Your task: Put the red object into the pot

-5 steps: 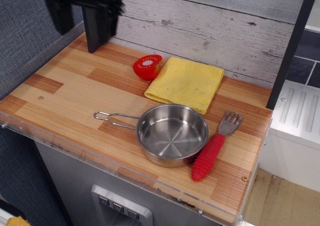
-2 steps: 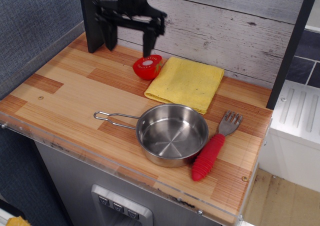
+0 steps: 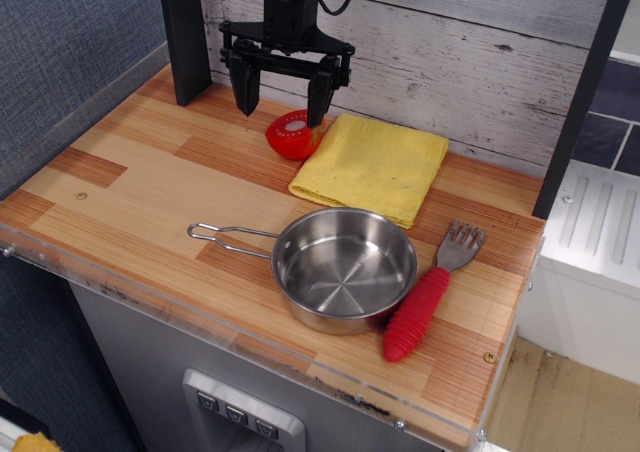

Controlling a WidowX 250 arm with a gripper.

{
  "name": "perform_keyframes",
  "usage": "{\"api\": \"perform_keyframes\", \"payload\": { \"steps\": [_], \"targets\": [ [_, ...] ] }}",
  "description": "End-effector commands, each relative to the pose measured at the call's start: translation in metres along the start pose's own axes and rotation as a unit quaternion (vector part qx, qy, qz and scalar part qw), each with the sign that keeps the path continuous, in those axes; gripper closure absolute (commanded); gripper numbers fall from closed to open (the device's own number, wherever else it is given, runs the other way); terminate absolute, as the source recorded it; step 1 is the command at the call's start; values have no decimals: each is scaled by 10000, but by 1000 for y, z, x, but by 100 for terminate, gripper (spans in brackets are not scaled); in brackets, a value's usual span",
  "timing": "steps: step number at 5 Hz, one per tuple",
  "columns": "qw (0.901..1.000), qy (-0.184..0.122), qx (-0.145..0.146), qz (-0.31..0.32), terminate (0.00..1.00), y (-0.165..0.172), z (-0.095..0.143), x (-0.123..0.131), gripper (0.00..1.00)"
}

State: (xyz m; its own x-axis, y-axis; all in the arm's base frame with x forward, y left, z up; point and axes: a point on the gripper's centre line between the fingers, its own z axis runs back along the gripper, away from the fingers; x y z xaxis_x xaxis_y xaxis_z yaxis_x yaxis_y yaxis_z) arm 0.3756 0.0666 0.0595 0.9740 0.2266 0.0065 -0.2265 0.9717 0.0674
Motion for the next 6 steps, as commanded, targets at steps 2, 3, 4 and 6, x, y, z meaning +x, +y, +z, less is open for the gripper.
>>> {"api": "perform_keyframes", "payload": {
  "steps": [2, 3, 4, 6],
  "targets": [
    [9997, -42, 29, 229, 0, 25, 7, 19, 0],
    [9997, 117, 19, 208, 0, 22, -4, 15, 0],
    [9996, 208, 11, 193, 0, 19, -11, 13, 0],
    [9988, 350, -137, 308, 0, 16, -22, 10, 0]
  ]
}}
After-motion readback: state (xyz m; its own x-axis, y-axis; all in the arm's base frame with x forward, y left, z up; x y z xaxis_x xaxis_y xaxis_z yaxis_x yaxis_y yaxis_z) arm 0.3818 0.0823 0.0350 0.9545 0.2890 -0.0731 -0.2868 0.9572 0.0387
